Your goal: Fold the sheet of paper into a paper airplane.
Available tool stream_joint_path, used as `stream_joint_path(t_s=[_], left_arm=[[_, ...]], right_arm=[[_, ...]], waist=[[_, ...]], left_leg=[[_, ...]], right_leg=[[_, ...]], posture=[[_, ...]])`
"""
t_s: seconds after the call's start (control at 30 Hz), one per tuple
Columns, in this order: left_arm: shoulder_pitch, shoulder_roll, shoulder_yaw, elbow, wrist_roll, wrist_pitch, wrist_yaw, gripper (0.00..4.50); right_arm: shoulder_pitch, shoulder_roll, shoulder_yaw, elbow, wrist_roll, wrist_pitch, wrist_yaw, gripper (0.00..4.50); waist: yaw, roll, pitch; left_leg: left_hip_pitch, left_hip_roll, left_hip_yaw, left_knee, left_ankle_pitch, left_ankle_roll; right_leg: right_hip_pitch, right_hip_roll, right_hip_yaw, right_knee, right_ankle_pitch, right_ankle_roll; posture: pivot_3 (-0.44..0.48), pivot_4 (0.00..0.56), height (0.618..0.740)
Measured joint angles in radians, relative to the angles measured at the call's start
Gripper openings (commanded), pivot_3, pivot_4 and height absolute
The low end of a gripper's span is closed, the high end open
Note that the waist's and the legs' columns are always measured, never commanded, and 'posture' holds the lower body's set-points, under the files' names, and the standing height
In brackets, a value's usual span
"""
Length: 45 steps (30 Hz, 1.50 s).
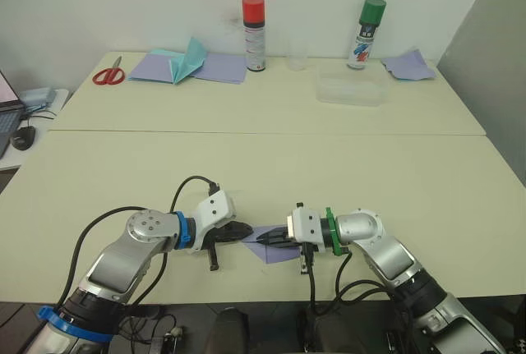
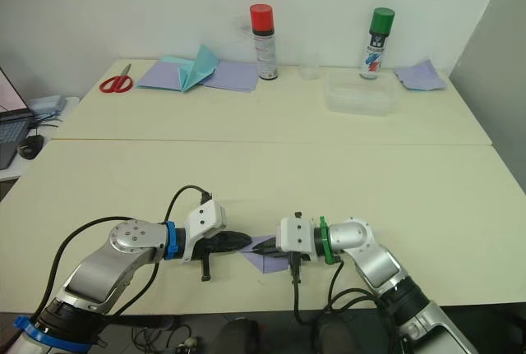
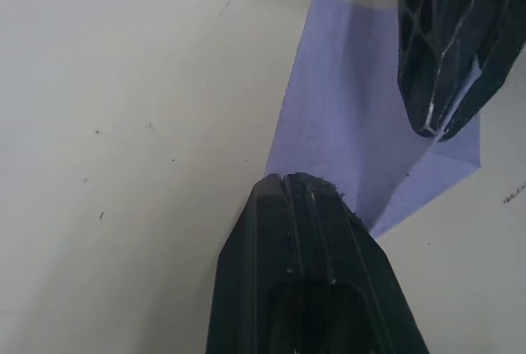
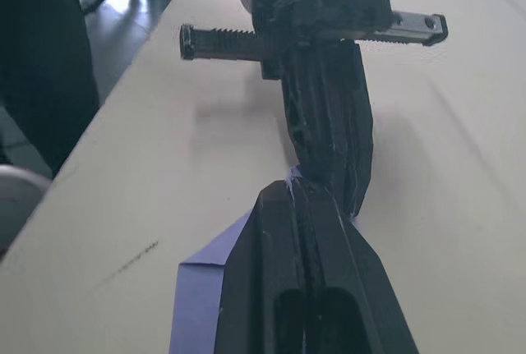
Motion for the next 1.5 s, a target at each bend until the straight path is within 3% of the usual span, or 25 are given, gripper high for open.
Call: stream_joint_path(t_s=[0.23, 0.4, 0.9, 1.27, 1.5], left_arm=[[-0.001, 0.001, -0.006, 0.006, 0.010, -0.021, -0.008, 0.00], [0.003, 0.002, -0.007, 0.006, 0.015, -0.034, -0.010, 0.00], [0.017, 0.013, -0.005, 0.001, 0.020, -0.039, -0.014, 0.00], [0.048, 0.088, 0.029, -0.029, 0.019, -0.071, -0.027, 0.00], [0.062, 0.108, 0.173, -0.040, -0.112, 0.012, -0.063, 0.00]], right_arm=[[-0.056, 0.017, -0.024, -0.019, 0.057, 0.251, -0.007, 0.03], [-0.108, 0.027, -0.023, 0.019, 0.058, 0.317, -0.006, 0.03], [-0.169, 0.064, 0.018, 0.178, -0.026, 0.193, 0.008, 0.03], [-0.169, 0.084, 0.027, 0.198, -0.062, 0.135, -0.002, 0.03], [-0.168, 0.086, 0.026, 0.202, -0.079, 0.125, -0.008, 0.03]], waist=[[0.000, 0.000, 0.000], [0.000, 0.000, 0.000], [-0.002, 0.000, 0.000], [-0.006, 0.001, -0.001], [-0.004, 0.001, -0.001]], left_leg=[[0.000, 0.000, 0.001, 0.000, 0.000, 0.000], [-0.001, 0.000, 0.000, 0.000, 0.000, 0.000], [-0.001, 0.000, 0.001, -0.001, 0.000, 0.000], [-0.001, 0.002, 0.001, -0.003, 0.000, 0.000], [-0.003, 0.002, 0.002, -0.003, 0.000, 0.000]], right_leg=[[-0.001, 0.000, 0.000, 0.000, 0.000, 0.000], [-0.001, 0.000, 0.000, 0.000, 0.000, 0.000], [-0.002, 0.000, 0.000, 0.000, 0.000, 0.000], [-0.004, 0.000, 0.000, 0.000, -0.001, -0.001], [-0.007, 0.000, -0.001, 0.001, 0.000, -0.001]], posture=[[0.000, 0.150, 0.740], [0.000, 0.150, 0.740], [0.000, 0.150, 0.740], [0.000, 0.150, 0.740], [0.000, 0.150, 0.740]])
